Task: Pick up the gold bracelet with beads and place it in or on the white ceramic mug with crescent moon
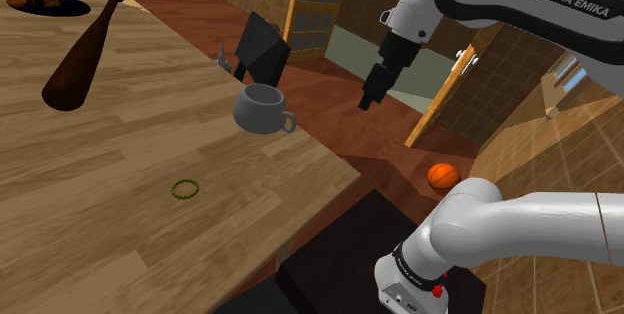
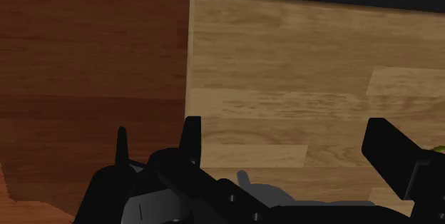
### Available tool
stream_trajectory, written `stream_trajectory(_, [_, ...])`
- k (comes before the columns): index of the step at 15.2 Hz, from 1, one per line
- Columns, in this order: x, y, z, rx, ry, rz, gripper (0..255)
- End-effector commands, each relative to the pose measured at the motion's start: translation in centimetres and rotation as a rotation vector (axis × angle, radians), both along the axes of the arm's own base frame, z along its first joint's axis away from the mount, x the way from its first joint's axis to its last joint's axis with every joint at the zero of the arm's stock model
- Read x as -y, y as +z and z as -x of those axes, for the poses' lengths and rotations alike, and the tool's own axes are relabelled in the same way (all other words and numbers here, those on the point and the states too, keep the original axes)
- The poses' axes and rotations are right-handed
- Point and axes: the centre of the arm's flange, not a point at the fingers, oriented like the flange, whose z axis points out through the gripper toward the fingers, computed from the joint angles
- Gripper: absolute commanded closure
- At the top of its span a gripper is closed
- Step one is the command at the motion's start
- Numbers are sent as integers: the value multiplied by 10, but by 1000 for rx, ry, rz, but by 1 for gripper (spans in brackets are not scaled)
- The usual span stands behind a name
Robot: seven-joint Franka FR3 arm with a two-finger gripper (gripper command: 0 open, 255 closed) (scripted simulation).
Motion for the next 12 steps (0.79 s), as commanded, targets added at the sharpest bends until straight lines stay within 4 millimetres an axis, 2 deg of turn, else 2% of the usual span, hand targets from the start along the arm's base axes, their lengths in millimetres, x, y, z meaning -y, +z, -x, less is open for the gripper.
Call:
stream_trajectory(1, [0,0,0,0,0,0,0])
stream_trajectory(12, [-142,-47,-35,-8,-45,62,0])
